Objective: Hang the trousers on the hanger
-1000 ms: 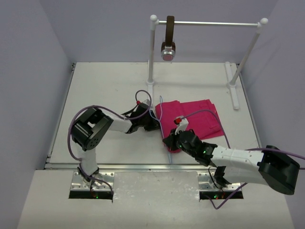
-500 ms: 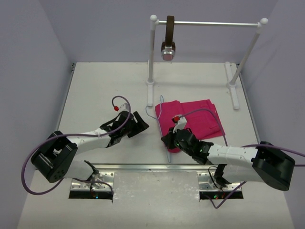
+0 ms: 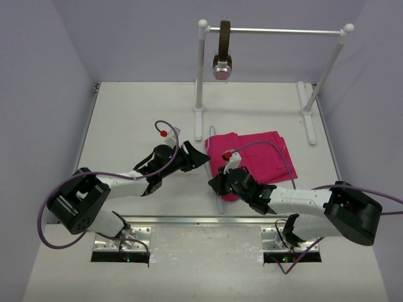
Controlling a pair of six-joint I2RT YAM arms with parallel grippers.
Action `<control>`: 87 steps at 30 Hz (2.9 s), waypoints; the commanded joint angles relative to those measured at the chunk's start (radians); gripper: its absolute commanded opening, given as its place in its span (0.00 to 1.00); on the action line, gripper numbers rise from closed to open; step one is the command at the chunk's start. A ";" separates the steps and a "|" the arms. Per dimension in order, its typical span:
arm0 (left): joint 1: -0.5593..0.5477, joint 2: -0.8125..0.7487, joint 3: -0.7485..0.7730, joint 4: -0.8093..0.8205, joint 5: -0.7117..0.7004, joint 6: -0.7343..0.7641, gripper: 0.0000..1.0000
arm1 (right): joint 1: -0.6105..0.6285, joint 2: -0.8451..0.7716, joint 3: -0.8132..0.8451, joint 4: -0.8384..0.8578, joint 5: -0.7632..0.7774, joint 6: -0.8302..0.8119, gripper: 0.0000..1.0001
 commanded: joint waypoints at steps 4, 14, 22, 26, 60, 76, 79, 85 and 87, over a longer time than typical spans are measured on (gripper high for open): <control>-0.016 0.149 0.111 0.128 0.064 -0.029 0.24 | 0.006 -0.020 0.027 0.082 -0.028 -0.030 0.00; -0.025 0.097 0.176 -0.166 -0.095 0.011 0.00 | -0.047 -0.105 0.036 -0.102 -0.082 -0.070 0.59; -0.024 0.076 0.177 -0.236 -0.144 0.018 0.00 | -0.373 -0.288 0.200 -0.656 -0.198 -0.201 0.70; -0.025 0.084 0.157 -0.230 -0.152 -0.011 0.00 | -0.561 -0.100 0.347 -0.775 -0.288 -0.336 0.70; -0.024 -0.009 0.121 -0.386 -0.313 0.025 0.00 | -0.611 0.048 0.614 -0.919 -0.338 -0.426 0.00; 0.020 0.014 0.145 -0.463 -0.359 0.057 0.00 | -0.655 -0.115 0.931 -1.199 -0.333 -0.447 0.00; 0.041 0.010 0.142 -0.476 -0.350 0.059 0.00 | -0.655 -0.075 1.036 -1.272 -0.309 -0.459 0.00; 0.050 -0.010 0.152 -0.482 -0.326 0.080 0.00 | -0.659 0.041 1.023 -1.324 -0.149 -0.505 0.00; 0.050 -0.016 0.158 -0.487 -0.316 0.083 0.00 | -0.682 0.071 0.948 -1.300 -0.084 -0.489 0.00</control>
